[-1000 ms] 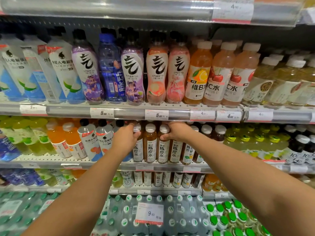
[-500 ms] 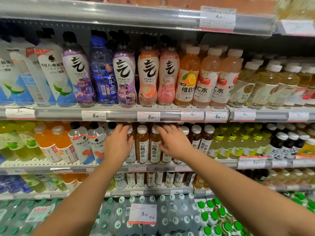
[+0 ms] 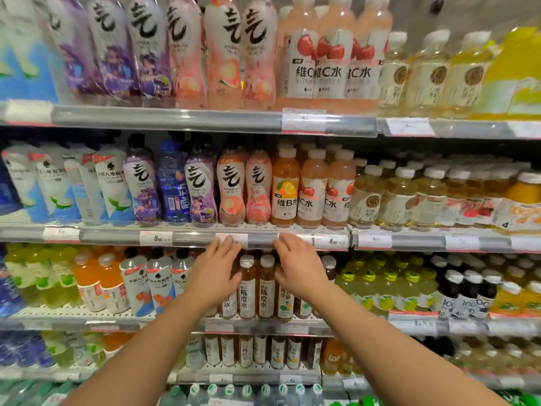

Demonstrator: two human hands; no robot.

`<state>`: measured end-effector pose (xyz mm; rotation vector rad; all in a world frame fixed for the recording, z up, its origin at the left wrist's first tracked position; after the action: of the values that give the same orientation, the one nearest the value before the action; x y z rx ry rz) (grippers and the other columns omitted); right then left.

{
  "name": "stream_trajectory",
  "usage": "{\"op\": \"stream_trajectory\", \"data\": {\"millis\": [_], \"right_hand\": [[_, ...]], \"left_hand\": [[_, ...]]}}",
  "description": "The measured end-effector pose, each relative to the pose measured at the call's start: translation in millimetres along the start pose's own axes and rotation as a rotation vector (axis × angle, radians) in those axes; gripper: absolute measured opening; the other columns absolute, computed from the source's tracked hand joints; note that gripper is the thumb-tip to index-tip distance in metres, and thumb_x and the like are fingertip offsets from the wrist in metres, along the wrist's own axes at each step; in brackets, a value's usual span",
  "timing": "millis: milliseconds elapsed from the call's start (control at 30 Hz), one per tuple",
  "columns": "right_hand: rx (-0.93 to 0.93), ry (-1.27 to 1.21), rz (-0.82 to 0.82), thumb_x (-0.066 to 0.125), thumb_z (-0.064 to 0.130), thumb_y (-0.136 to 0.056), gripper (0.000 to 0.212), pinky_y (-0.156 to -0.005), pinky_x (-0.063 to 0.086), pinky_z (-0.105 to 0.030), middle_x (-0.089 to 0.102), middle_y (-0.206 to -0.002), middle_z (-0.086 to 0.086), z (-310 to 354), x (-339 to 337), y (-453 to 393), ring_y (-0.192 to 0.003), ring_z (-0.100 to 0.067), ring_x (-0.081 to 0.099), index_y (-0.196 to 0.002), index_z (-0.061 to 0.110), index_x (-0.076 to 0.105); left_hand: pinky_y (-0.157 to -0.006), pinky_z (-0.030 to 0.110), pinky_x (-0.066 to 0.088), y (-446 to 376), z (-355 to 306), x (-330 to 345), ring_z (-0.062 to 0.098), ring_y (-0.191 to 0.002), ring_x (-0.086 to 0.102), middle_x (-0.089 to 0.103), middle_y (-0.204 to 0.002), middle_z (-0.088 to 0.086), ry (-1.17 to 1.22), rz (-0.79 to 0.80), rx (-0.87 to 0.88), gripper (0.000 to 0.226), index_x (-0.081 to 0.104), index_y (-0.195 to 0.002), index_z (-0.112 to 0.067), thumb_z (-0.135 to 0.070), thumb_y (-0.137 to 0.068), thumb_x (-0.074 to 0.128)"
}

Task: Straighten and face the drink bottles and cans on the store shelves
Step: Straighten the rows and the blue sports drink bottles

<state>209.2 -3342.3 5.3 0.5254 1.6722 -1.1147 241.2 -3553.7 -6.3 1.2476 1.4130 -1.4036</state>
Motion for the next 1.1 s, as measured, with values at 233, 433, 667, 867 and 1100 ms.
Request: {"op": "stream_trajectory", "data": {"millis": [233,433,667,867,1100], "right_hand": [[-0.049,-0.023,0.176,0.064,0.035,-0.091,0.072,-0.124,0.024,-0.051,0.02,-0.166,-0.014,-9,-17,5,-0.153,-0.034,0.019,-0.154,0.019,0.034],[-0.077,-0.136,0.144,0.058,0.033,-0.094,0.063,-0.114,0.041,-0.046,0.034,-0.16,-0.011,-1,-68,6,-0.143,-0.033,0.037,-0.152,0.019,0.039],[-0.127,-0.179,0.078,0.055,0.041,-0.092,0.058,-0.105,0.047,-0.037,0.048,-0.147,0.003,24,-98,2,-0.131,-0.021,0.047,-0.147,0.026,0.045],[-0.146,-0.183,-0.067,0.056,0.044,-0.094,0.053,-0.104,0.049,-0.03,0.054,-0.141,0.011,73,-136,-41,-0.126,-0.011,0.051,-0.146,0.032,0.046],[0.037,-0.225,-0.132,0.058,0.04,-0.096,0.054,-0.098,0.052,-0.036,0.059,-0.137,0.003,138,-120,-81,-0.122,-0.016,0.058,-0.146,0.025,0.048]], "left_hand": [[-0.121,0.044,0.03,9,-15,-36,0.023,-0.155,0.011,0.006,-0.169,-0.002,-0.021,0.067,-0.021,0.069,0.025,-0.157,-0.033,-0.045,-0.097,0.055],[-0.119,0.035,0.034,41,-13,-97,0.014,-0.149,0.028,0.021,-0.166,-0.009,-0.035,-0.073,-0.026,0.065,0.031,-0.155,-0.034,-0.047,-0.096,0.054],[-0.112,0.035,0.041,58,37,-176,0.012,-0.138,0.042,0.045,-0.152,-0.011,-0.052,-0.219,-0.026,0.048,0.047,-0.145,-0.033,-0.033,-0.098,0.055],[-0.116,0.037,0.035,48,100,-238,0.017,-0.142,0.037,0.043,-0.155,-0.006,-0.082,-0.379,0.027,0.054,0.044,-0.149,-0.027,-0.036,-0.097,0.057],[-0.121,0.052,0.025,19,183,-273,0.03,-0.153,0.015,0.018,-0.168,0.002,-0.177,-0.489,0.157,0.072,0.03,-0.157,-0.025,-0.038,-0.094,0.062]]}}
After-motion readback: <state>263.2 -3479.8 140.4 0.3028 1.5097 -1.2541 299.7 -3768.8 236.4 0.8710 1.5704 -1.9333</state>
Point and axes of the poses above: each hand's wrist, its own y-axis away from the middle knuckle, its own x-axis out of the palm, z = x × y, the point moved 2 cm from there along -y, towards the middle knuckle
